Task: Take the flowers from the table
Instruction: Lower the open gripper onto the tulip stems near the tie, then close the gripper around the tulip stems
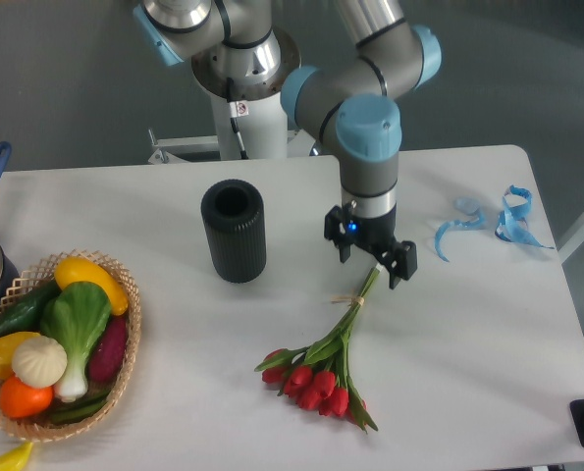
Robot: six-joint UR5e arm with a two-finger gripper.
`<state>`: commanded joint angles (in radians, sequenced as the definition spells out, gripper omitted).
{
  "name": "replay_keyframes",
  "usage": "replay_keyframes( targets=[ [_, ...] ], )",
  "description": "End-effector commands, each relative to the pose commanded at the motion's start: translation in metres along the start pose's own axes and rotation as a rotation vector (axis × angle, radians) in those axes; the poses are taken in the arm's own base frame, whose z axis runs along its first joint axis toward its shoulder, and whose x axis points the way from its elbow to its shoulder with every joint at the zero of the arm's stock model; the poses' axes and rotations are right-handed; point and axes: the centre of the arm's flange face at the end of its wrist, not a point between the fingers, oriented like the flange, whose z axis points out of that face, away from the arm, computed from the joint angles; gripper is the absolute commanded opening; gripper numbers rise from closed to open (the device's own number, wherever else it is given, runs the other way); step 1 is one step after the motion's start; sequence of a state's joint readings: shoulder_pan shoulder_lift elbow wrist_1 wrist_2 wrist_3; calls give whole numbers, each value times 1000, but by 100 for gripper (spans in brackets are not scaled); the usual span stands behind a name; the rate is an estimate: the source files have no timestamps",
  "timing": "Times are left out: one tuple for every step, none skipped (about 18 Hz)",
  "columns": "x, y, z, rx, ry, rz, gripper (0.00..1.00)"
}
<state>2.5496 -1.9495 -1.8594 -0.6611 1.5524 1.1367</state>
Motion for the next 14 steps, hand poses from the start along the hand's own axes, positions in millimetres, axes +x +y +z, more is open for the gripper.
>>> replay_keyframes(
  targets=[
    [-1,-2,5,-2,6,-5,100],
    [-1,-3,11,-4,14,-26,100],
    [3,-11,16,-1,22,-47,100],
    [4,-18,22,-1,28,-70,100],
    [2,-25,27,-1,30,-98,100],
    [-2,-33,32,2,29,-124,100],
    [-4,-42,35,6,26,-144,100],
    [-7,-48,40,5,26,-158,100],
    [-7,-53,44,6,28,-157,100],
    [-7,-54,48,2,32,-156,100],
    [-6,-53,49,0,34,-156,100],
    [-5,-54,52,-3,40,-156,100],
    [-4,-54,54,-3,41,-154,100],
    [-2,-56,59,-7,48,-148,100]
  ],
)
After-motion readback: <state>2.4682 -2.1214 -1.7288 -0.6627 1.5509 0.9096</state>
